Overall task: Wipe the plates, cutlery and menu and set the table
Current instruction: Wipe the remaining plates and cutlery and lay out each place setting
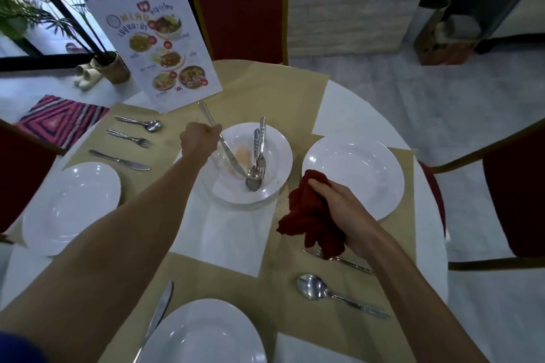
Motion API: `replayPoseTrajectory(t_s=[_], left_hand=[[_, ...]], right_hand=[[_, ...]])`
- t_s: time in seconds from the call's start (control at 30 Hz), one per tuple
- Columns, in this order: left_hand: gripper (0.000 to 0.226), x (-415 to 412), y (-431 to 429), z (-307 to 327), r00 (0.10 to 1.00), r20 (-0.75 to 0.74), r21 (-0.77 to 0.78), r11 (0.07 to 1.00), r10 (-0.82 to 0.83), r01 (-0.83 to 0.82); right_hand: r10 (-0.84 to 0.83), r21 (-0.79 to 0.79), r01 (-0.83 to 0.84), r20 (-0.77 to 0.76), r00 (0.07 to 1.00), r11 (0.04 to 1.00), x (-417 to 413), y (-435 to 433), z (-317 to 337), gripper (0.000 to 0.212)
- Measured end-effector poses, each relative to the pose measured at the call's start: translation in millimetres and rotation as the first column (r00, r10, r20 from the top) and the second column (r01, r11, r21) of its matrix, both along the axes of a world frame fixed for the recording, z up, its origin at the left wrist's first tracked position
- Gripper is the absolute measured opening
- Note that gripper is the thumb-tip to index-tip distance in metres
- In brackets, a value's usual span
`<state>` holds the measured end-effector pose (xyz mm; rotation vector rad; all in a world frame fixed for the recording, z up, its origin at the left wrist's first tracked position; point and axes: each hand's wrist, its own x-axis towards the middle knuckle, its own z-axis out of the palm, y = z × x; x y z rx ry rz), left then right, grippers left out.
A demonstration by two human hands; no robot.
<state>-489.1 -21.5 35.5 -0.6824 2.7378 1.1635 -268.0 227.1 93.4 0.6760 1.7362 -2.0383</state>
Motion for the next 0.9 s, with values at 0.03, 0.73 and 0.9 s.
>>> replayPoseTrajectory(t_s=[0.03, 0.73, 0.9], left_hand=[[0.033, 1, -1, 7, 0.999, -0.039, 0.009, 1.000, -0.002, 0.002], [0.027, 223, 160, 99, 0.959, 0.088, 0.486, 0.852, -0.270, 0.195], [0.018, 243, 174, 96, 0.968, 0.072, 0.483, 0.858, -0.241, 0.178]], right_hand=[[0.007, -0.021, -0.007, -0.004, 1.000, 1.000, -1, 3, 3, 0.033], [-0.047, -0.275, 0.049, 0.016, 0.999, 0.960, 75, 34, 35, 0.023], [-0.122, -0.250, 0.129, 0.041, 0.992, 0.960, 141, 39, 45, 0.023]])
